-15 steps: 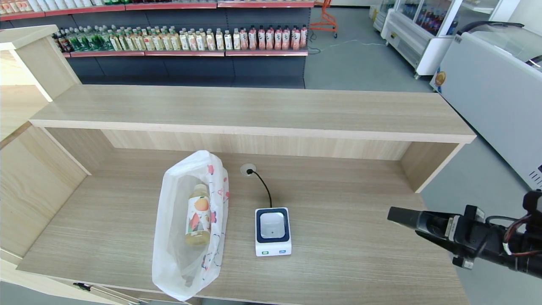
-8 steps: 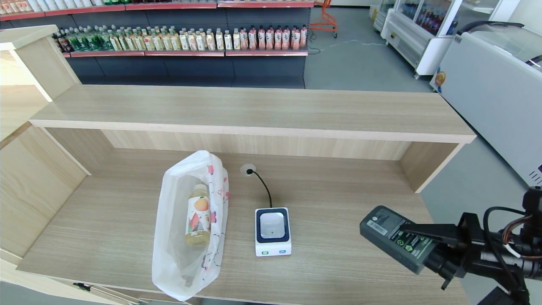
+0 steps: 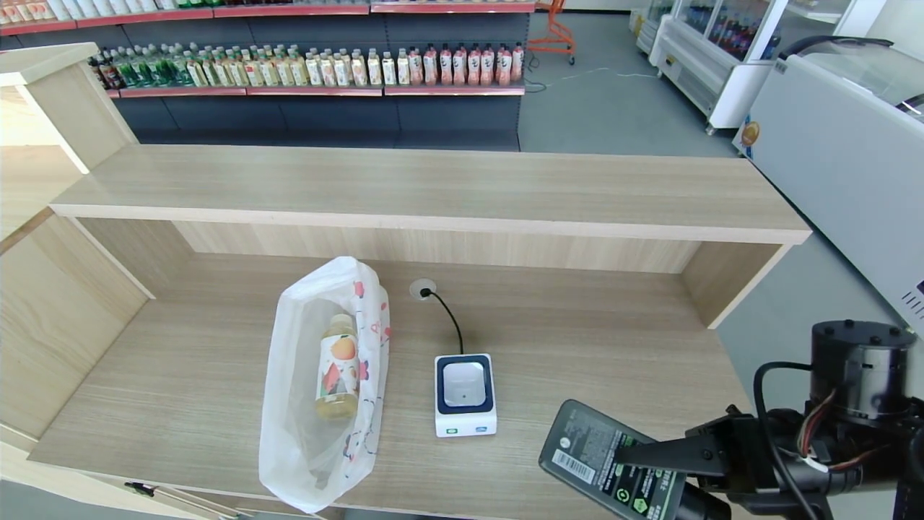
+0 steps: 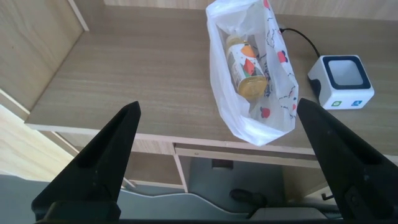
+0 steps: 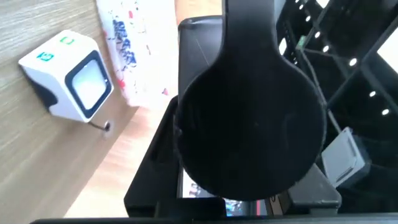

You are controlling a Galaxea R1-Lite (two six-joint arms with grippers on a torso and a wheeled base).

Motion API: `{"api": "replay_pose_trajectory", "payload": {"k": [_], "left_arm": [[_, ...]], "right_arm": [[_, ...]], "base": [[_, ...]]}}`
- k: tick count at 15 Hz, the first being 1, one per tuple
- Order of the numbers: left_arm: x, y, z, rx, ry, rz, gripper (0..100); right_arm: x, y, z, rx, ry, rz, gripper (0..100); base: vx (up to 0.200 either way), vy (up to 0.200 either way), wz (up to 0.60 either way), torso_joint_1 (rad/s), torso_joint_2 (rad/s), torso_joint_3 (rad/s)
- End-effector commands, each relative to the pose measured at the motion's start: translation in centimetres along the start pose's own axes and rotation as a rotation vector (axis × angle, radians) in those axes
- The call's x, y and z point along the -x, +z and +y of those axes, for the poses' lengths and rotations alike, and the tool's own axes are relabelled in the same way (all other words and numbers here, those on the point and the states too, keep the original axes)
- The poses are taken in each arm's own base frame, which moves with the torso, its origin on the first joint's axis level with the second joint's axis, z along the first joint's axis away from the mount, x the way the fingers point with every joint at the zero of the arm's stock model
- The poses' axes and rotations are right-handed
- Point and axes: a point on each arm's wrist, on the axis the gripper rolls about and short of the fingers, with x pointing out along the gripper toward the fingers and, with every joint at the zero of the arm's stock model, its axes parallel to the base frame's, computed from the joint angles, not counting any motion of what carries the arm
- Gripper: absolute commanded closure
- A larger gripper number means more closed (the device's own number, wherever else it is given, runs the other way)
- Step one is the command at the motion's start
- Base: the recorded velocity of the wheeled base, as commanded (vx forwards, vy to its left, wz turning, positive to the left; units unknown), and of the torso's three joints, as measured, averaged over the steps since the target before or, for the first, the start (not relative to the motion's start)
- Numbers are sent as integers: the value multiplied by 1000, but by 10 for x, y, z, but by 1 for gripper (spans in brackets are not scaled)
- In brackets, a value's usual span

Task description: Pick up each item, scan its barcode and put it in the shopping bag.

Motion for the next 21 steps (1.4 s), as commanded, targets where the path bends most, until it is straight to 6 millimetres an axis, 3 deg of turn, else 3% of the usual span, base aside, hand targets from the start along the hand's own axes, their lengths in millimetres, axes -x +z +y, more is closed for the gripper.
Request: {"api": "replay_pose_trajectory", "payload": {"k": [1,5,10,14,17,21], "left_arm": [[0,0,0,0,0,0,0],[0,0,0,0,0,0,0],[0,0,0,0,0,0,0],[0,0,0,0,0,0,0],[0,0,0,0,0,0,0],[0,0,0,0,0,0,0]], "right_arm": [[-19,0,1,7,-39,-61,100],[-26,-4,9,8,-42,-68,100],[-36,-24,5,99,-81,-38,100],[-38,-25,8,99,-81,-41,100],[-54,-35,9,120,-106,-59,100],[-72,-33,20,91,-116,-106,100]], "base": [[0,0,0,0,0,0],[0,0,0,0,0,0],[0,0,0,0,0,0],[0,0,0,0,0,0],[0,0,0,0,0,0],[0,0,0,0,0,0]]}}
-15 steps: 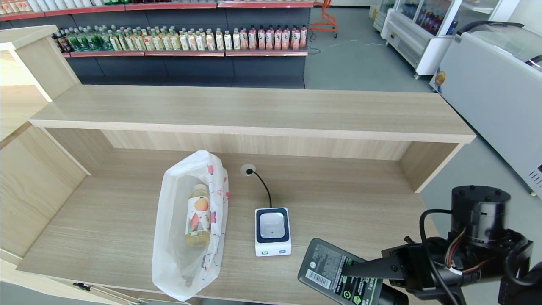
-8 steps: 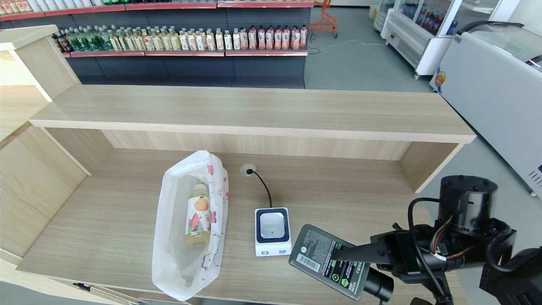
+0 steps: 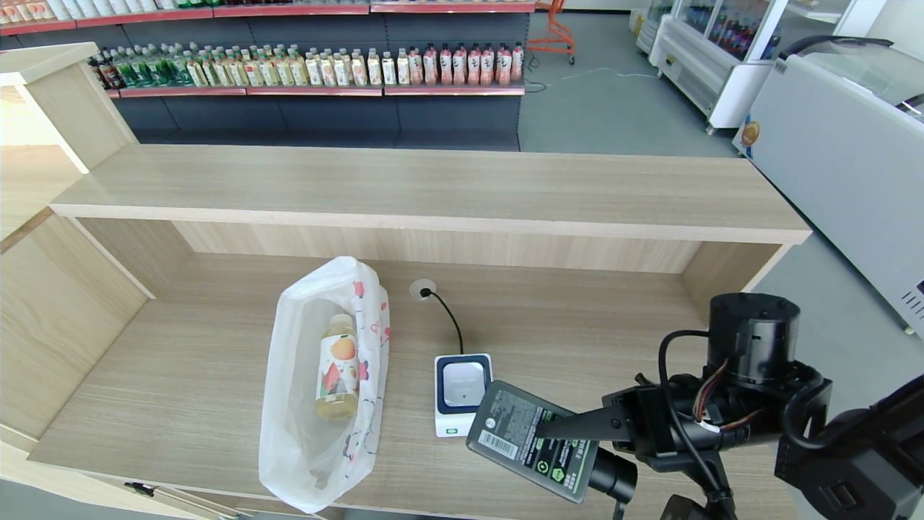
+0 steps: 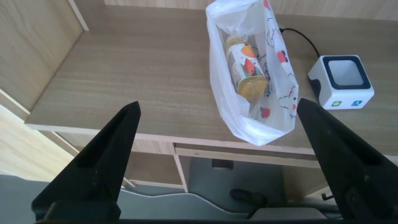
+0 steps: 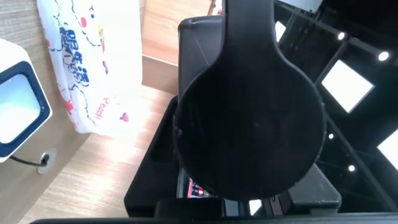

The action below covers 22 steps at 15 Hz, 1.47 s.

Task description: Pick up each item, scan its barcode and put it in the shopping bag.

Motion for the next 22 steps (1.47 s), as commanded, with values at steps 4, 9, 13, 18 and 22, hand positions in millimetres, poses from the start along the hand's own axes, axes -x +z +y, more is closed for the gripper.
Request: {"api": "replay_pose_trajectory", "payload": {"k": [4,9,13,18,22], "left_arm": [[0,0,0,0,1,0,0],[0,0,0,0,1,0,0],[0,0,0,0,1,0,0],[0,0,0,0,1,0,0],[0,0,0,0,1,0,0]], "right_arm": [[-27,-2,19,-21,-25,-55,100],[-31,-7,23,-14,-29,-53,100],[-32,-7,24,-15,-29,-53,100],[-32,-7,26,-21,-25,-53,100],[-31,-9,21,-45,-31,-48,100]], "base": [[0,0,0,0,0,0],[0,0,0,0,0,0],[0,0,0,0,0,0],[0,0,0,0,0,0],[0,0,0,0,0,0]]}}
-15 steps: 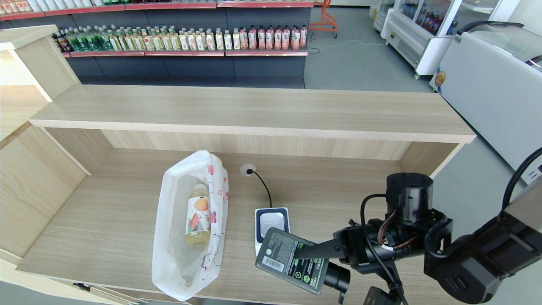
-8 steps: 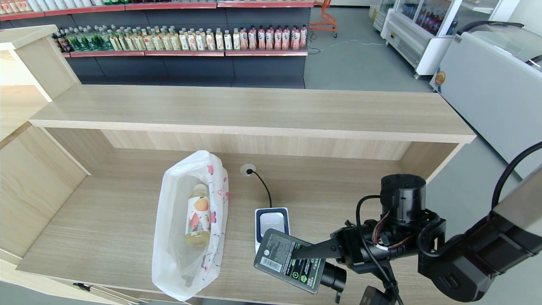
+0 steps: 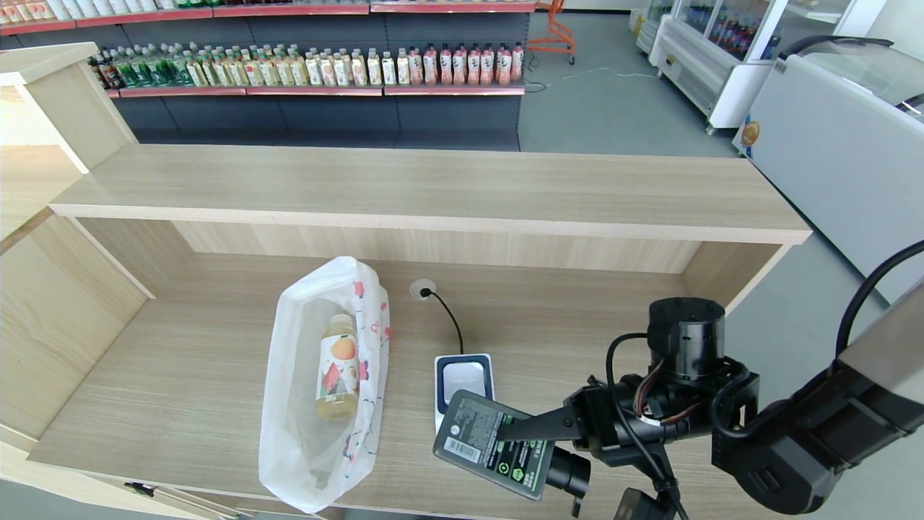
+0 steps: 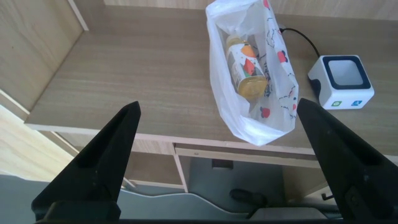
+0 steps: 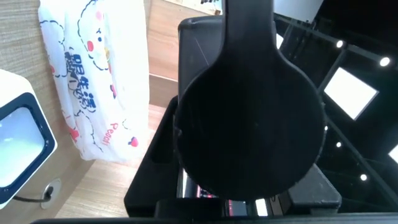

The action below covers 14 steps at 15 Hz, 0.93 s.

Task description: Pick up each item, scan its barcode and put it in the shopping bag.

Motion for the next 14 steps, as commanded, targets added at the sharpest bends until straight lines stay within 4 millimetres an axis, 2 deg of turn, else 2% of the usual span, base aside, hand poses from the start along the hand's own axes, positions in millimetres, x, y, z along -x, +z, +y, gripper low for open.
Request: {"api": "replay_pose_trajectory", "payload": {"k": [1,3,4,6,7,8,9,10,11,12,13,14], "left_arm": [[0,0,0,0,0,0,0],[0,0,0,0,0,0,0],[0,0,0,0,0,0,0],[0,0,0,0,0,0,0],[0,0,0,0,0,0,0],[0,0,0,0,0,0,0],[0,0,0,0,0,0,0],[0,0,0,0,2,0,0],[0,0,0,0,0,0,0],[0,0,0,0,0,0,0],[0,0,0,0,0,0,0],[0,0,0,0,0,0,0]], "right_arm": [[3,-6,-11,-25,-13,15,100],[5,-27,-34,-80,-48,59,100],[11,-37,-49,-97,-33,133,100],[36,-42,-84,-129,46,371,100],[55,-33,-114,-163,105,608,100],[79,-3,-146,-226,162,925,100],[97,25,-161,-307,167,1120,100],[105,36,-170,-387,111,1196,100],[107,38,-171,-448,89,1204,100],[112,39,-176,-622,-15,1238,100],[114,40,-177,-722,-74,1252,100],[121,37,-171,-900,-162,1319,100]], "base": [[0,0,0,0,0,0],[0,0,0,0,0,0],[0,0,0,0,0,0],[0,0,0,0,0,0],[0,0,0,0,0,0],[0,0,0,0,0,0],[0,0,0,0,0,0],[0,0,0,0,0,0],[0,0,0,0,0,0],[0,0,0,0,0,0],[0,0,0,0,0,0],[0,0,0,0,0,0]]}}
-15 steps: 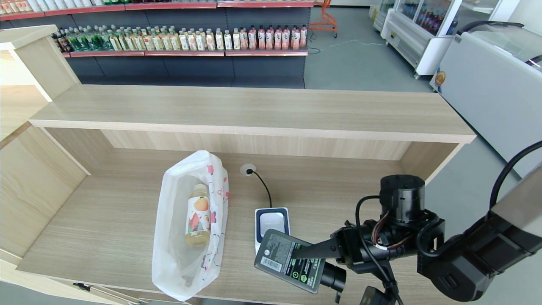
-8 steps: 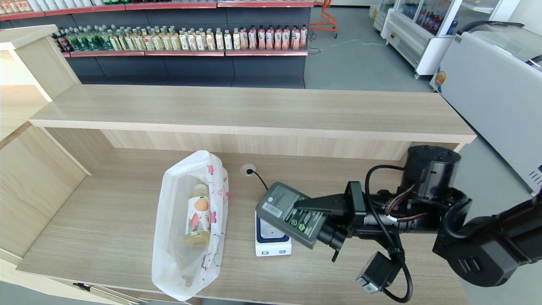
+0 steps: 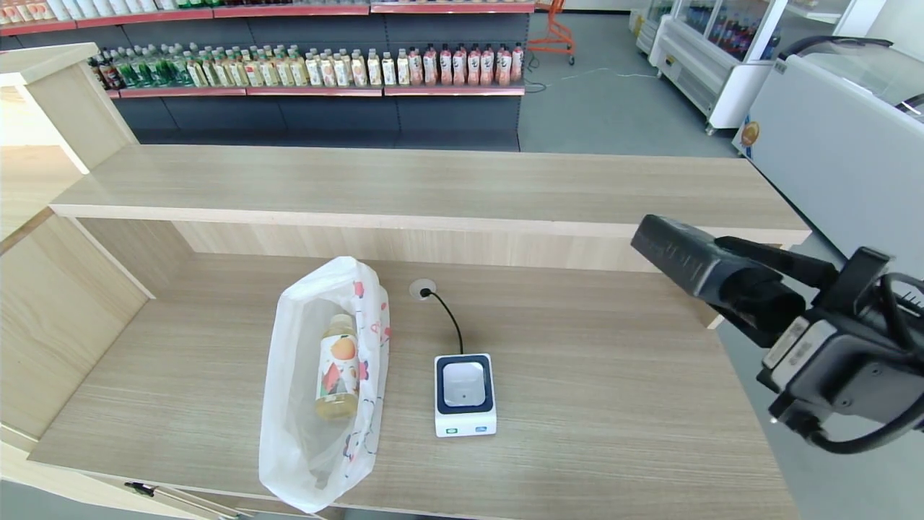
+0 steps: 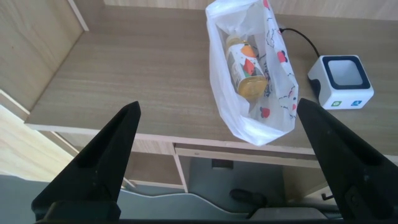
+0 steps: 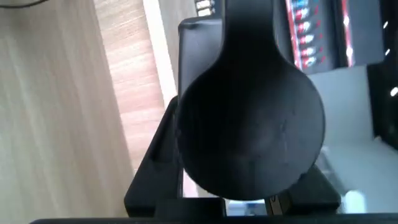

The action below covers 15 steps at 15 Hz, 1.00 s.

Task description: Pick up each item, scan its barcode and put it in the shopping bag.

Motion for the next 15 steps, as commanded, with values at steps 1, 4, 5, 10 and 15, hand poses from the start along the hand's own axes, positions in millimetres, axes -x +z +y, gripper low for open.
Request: {"api": "replay_pose_trajectory", "payload": {"k": [1,4,5,10,15], "left_arm": [[0,0,0,0,1,0,0],[0,0,0,0,1,0,0],[0,0,0,0,1,0,0],[0,0,0,0,1,0,0],[0,0,0,0,1,0,0]], "right_arm": [[21,-17,-9,-281,-55,142,100],[17,-35,16,-779,79,320,100],[15,-37,25,-959,136,360,100],[-7,-20,36,-1620,417,261,100],[-56,-27,63,-1752,486,403,100]], "base": [[0,0,0,0,0,0],[0,0,0,0,0,0],[0,0,0,0,0,0],[0,0,0,0,0,0],[0,0,0,0,0,0]]}}
